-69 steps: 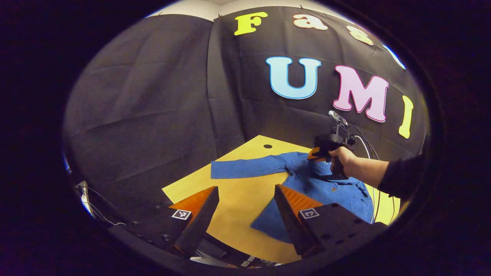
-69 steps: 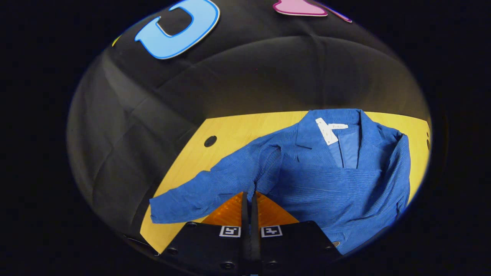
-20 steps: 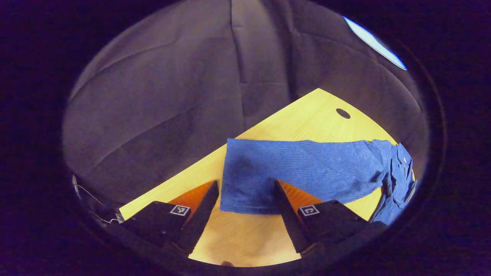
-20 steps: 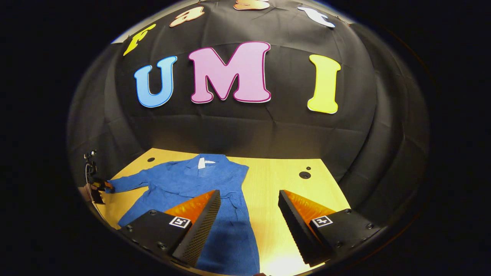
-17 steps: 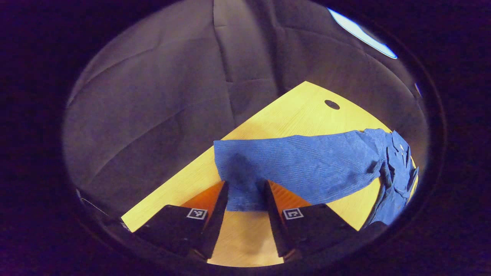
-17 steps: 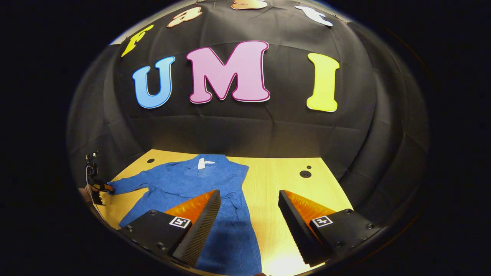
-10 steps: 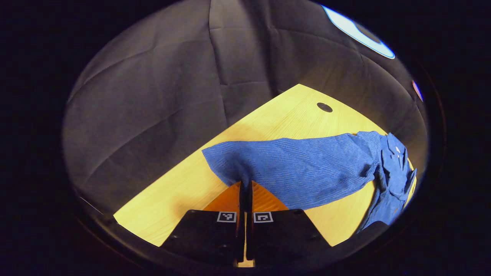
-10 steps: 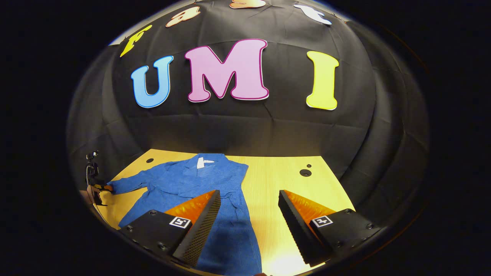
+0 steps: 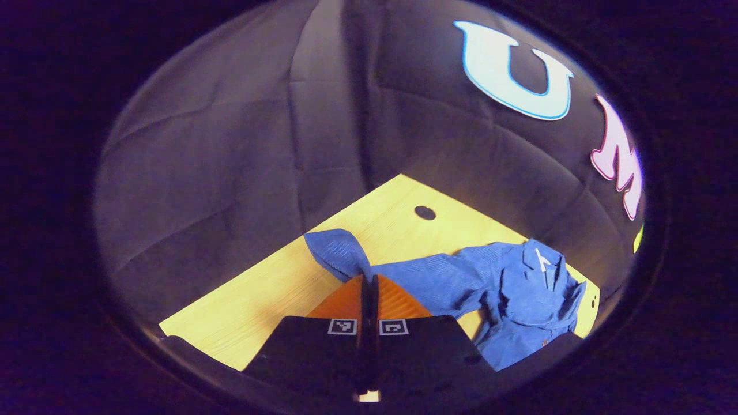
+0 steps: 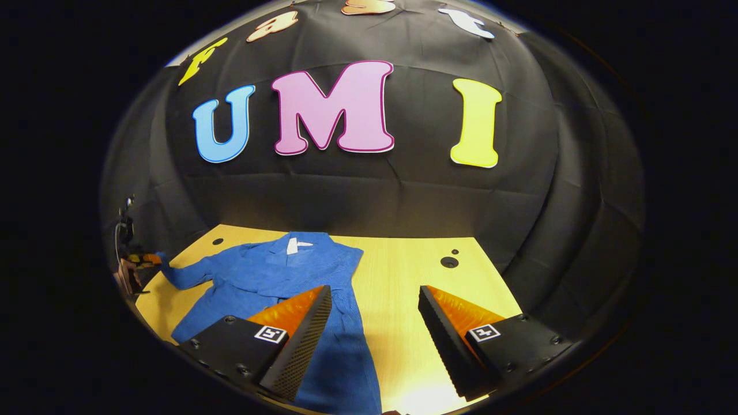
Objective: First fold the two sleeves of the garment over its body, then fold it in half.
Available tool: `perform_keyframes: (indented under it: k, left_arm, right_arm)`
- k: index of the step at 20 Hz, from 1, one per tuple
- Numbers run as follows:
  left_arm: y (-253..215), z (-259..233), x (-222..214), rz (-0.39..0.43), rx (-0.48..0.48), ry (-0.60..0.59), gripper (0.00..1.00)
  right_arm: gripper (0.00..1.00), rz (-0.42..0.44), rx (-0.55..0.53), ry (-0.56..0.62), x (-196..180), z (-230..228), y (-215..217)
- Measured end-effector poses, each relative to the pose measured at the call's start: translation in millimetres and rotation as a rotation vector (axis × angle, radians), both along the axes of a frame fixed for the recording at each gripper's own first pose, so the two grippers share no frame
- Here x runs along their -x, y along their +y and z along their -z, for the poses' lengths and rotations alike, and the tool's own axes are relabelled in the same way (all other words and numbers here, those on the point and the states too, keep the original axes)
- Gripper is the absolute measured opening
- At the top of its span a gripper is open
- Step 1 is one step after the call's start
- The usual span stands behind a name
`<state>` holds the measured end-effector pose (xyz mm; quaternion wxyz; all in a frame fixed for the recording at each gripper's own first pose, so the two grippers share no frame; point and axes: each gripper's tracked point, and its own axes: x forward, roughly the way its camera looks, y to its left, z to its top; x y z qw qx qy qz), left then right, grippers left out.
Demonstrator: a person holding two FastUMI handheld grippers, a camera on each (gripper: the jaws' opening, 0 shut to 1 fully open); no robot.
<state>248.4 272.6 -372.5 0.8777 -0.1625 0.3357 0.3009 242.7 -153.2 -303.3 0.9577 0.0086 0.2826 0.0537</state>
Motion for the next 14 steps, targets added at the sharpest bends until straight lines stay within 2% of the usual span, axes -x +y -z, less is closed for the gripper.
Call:
perform_keyframes:
  k: [8,11,14]
  left_arm:
    - [-151.3,-70.8,-131.8,0.317,0.010,-0.237,0.00]
    - [-223.1,-76.1,-158.4,0.441,0.078,-0.265,0.00]
    - [-292.9,-66.5,-177.1,0.519,0.152,-0.268,0.00]
  right_arm:
    - [0.98,0.072,0.018,-0.011,3.1,1.6,-41.7]
    - [0.98,0.118,0.020,-0.012,8.4,1.4,-62.0]
    - [0.98,0.161,0.033,-0.009,12.5,4.5,-80.0]
